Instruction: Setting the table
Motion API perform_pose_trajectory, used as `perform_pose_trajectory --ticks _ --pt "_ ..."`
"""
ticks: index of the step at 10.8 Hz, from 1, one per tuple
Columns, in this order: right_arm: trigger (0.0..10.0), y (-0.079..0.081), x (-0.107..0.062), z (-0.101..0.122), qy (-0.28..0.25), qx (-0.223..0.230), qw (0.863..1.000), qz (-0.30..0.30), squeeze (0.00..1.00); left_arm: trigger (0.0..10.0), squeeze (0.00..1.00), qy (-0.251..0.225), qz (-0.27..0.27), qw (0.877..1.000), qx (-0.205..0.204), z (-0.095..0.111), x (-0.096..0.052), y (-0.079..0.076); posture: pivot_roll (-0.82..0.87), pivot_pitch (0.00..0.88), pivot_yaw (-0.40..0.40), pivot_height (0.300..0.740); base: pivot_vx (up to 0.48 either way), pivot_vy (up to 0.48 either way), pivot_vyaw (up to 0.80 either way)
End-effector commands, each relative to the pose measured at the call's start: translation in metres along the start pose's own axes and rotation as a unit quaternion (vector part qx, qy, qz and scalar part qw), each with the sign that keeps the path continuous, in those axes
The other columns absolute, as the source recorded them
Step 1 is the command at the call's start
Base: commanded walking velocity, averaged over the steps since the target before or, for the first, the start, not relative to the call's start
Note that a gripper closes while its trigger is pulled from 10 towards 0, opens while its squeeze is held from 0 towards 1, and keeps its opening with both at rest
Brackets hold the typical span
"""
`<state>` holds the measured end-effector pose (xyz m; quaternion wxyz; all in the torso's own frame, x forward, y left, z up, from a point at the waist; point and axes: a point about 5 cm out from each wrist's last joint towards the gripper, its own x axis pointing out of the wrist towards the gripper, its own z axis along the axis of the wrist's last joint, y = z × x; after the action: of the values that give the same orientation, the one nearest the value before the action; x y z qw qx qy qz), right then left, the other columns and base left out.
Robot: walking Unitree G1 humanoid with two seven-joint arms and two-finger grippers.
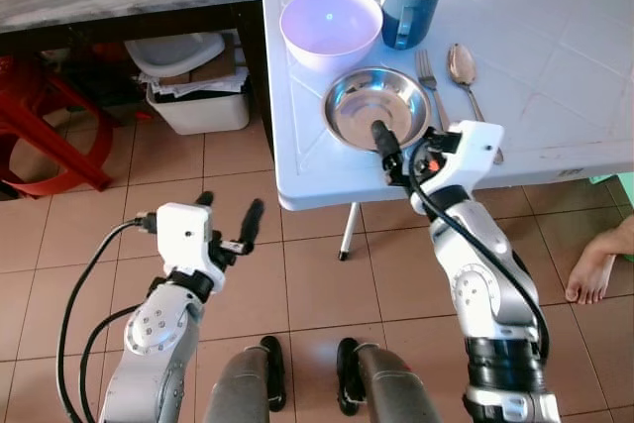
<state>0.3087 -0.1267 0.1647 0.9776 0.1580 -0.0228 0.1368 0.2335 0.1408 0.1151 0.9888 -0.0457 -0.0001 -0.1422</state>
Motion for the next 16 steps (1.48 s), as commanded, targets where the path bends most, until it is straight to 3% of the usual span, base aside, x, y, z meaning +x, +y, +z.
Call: perform_pose_trajectory --ticks 1,2,3,4,16 --pt "10.0 0.0 0.001 -0.002 0.004 0.009 1.0 0.002 0.0 10.0 0.0 0.003 -0.012 1.0 -0.008 0.001 -0.003 -0.001 -0.01 0.275 0.04 0.74 0.0 0.0 0.0" --pt "5.5 -0.002 0.003 -0.004 0.011 0.019 1.0 -0.004 0.0 10.0 0.0 0.001 -0.022 1.0 -0.012 0.002 -0.004 -0.003 -0.01 0.275 0.039 0.74 0.0 0.0 0.0" --pt "2.2 -0.003 0.005 -0.007 0.023 0.019 1.0 -0.007 0.0 10.0 0.0 0.001 -0.027 1.0 -0.014 0.003 -0.004 -0.004 -0.01 0.276 0.037 0.74 0.0 0.0 0.0" --pt "0.0 -0.006 0.006 -0.013 0.043 0.014 0.999 -0.021 0.0 10.0 0.0 0.001 -0.03 0.999 -0.013 0.002 -0.005 -0.004 -0.01 0.277 0.035 0.74 0.0 0.0 0.0" --pt "0.0 -0.028 0.002 -0.022 0.107 0.152 0.976 -0.117 0.0 10.0 0.0 0.002 -0.052 0.999 -0.011 0.004 -0.006 -0.007 -0.02 0.29 0.028 0.74 0.0 0.0 0.0"
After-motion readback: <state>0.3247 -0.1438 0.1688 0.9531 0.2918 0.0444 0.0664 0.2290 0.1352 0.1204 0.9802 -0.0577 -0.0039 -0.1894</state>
